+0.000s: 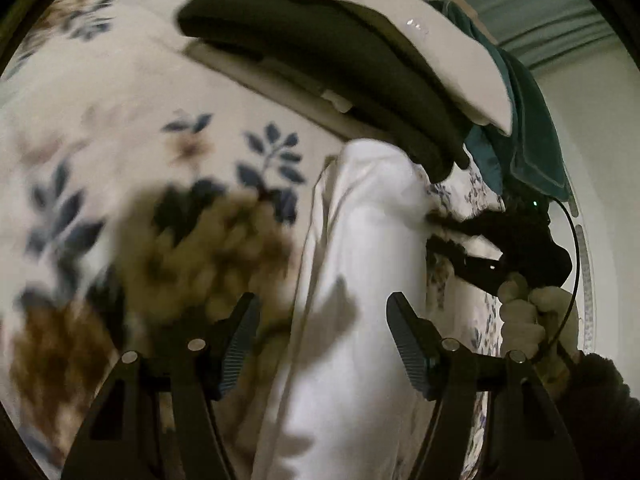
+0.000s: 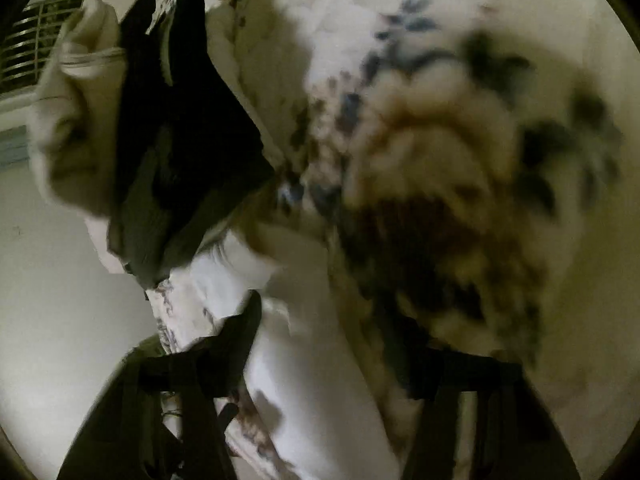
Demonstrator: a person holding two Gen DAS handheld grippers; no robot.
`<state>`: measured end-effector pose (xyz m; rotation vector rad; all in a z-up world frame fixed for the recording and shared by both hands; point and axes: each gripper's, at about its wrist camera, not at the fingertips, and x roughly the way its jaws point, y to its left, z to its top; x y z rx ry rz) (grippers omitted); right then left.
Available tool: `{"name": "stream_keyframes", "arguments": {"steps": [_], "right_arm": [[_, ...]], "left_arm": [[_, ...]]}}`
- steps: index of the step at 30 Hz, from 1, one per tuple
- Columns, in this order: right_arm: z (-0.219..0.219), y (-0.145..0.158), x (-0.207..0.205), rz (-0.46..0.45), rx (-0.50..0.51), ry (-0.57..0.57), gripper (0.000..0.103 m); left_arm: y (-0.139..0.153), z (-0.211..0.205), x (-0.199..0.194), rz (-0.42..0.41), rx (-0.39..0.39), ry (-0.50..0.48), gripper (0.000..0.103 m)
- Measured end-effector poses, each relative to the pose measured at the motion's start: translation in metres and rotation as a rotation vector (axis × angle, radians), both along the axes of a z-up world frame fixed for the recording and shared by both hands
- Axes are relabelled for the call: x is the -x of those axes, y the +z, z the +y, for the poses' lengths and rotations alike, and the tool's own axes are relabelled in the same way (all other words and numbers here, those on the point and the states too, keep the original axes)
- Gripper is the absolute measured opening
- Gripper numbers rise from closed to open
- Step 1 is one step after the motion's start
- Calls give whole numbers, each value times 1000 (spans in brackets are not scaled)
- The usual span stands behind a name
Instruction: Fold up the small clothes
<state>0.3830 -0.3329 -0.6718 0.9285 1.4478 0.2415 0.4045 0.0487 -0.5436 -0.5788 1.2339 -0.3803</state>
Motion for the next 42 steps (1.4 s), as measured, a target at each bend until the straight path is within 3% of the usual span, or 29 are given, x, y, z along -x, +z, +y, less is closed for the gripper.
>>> {"name": "stream_keyframes", "arguments": {"steps": [4, 7, 11, 12, 13, 15, 16, 18, 21, 25, 27, 30, 33, 37, 39, 40, 41, 42], "right_arm": [[11, 12, -35, -68, 110, -7, 7], [18, 16, -62, -92, 134, -3, 7], [28, 15, -79, -58, 186, 81, 13], [28, 16, -80, -45, 178, 81, 20], [26, 18, -78, -45, 169, 62, 35], [10, 29, -64, -58, 143, 9, 53], [5, 31, -59, -63, 125, -13, 54], [1, 28, -51, -54, 59, -29, 54], [13, 12, -50, -8, -25, 1, 54], [31, 10, -58, -15, 101, 49, 54], [33, 18, -64, -24, 95, 14, 54], [29, 27, -73, -49, 33, 9, 54], [28, 17, -74, -8, -6, 53, 55], [38, 13, -84, -10, -73, 78, 55], [42, 14, -86, -24, -99, 79, 52], [46, 18, -89, -38, -98, 84, 33], [50, 22, -91, -45, -83, 90, 20], [54, 25, -92, -48, -80, 92, 10]], "left_arm": [[-11, -5, -20, 16, 44, -12, 63], [-15, -8, -32, 22, 70, -18, 63], [-16, -10, -44, 19, 80, -13, 63], [-17, -10, -48, 22, 85, -6, 63], [-20, -10, -54, 28, 97, 3, 63], [-28, -13, -63, 43, 106, 10, 63], [-33, -15, -68, 56, 103, 15, 63], [-39, -15, -75, 55, 131, 29, 63], [-36, -9, -83, 12, 86, 75, 61], [-31, 4, -84, 7, 61, 100, 61], [-30, 8, -78, 17, 116, 95, 62], [-37, 6, -66, 53, 266, 53, 63], [-48, -7, -61, 80, 280, -5, 63], [-42, -21, -53, 47, 269, -41, 63], [-36, -31, -50, 19, 247, -63, 59], [-31, -35, -46, -4, 215, -81, 49], [-28, -38, -43, -12, 194, -97, 15], [-27, -40, -40, -12, 176, -109, 9]]}}
